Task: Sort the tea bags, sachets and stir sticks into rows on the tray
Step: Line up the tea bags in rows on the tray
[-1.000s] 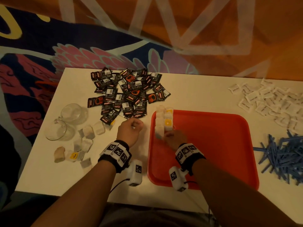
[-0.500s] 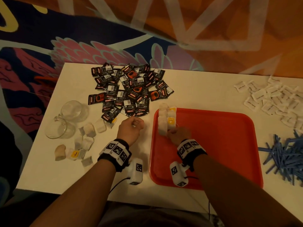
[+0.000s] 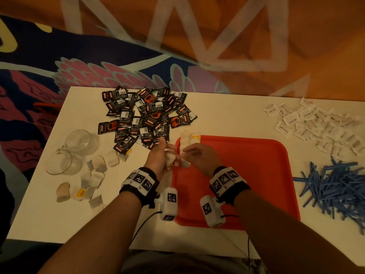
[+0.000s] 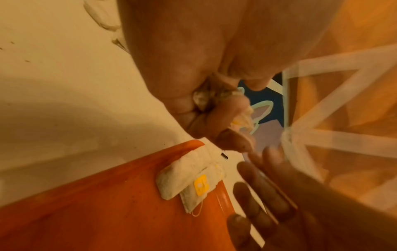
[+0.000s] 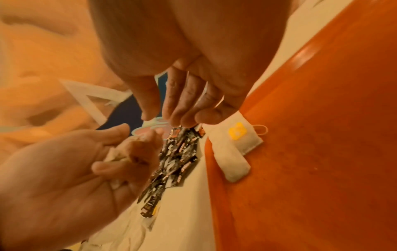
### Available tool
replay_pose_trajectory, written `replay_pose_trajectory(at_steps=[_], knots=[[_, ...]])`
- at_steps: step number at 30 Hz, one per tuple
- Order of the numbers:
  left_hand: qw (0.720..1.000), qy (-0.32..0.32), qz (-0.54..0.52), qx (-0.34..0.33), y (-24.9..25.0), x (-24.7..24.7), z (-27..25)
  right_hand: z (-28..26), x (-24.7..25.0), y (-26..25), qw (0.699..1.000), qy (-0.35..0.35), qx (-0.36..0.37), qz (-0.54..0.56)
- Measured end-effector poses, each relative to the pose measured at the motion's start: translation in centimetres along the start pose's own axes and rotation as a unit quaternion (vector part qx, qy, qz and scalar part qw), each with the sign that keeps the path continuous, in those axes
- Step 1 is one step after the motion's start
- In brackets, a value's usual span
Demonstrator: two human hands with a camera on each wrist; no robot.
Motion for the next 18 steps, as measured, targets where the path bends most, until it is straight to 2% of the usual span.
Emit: replay_pose_trajectory(at_steps=[2, 5, 10, 13, 15, 18], knots=[[1.000, -0.006, 0.002, 0.003, 0.1, -0.6, -0.2, -0.4, 0.1, -1.0, 0.998, -0.032, 0.050, 0.000], [1.000, -0.018, 0.005, 0.020, 0.0, -1.0, -0.5, -0.8, 0.3, -1.6, 0.991, -0.069, 0.097, -0.062], [0.996, -0.067, 0.017, 0.059, 0.0, -1.2, -1.3, -1.5, 0.9, -2.6, 0.983, -0.066, 0.129, -0.117], [0.989, -0.119, -0.001, 0.092, 0.0, -1.2, -1.8, -1.8, 1.2, -3.0, 0.986, -0.065, 0.128, -0.085], [0.988, -0.133, -0.004, 0.084, 0.0, -1.3, -2.4, -2.2, 1.7, -3.3, 0.988, -0.068, 0.129, -0.056], [0.994, -0.109, 0.005, 0.028, 0.4, -1.5, -2.9, -2.3, 2.7, -3.4, 0.987, -0.073, 0.123, -0.076]])
Point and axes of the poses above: each hand's wrist, its own z-axis towards the middle knuckle, its own x-axis out of the back of the hand, y = z × x, the point moved 1 cm from there along z, towards the middle knuckle, and after that the axes turned 4 degrees about x, right-handed, at the moved point
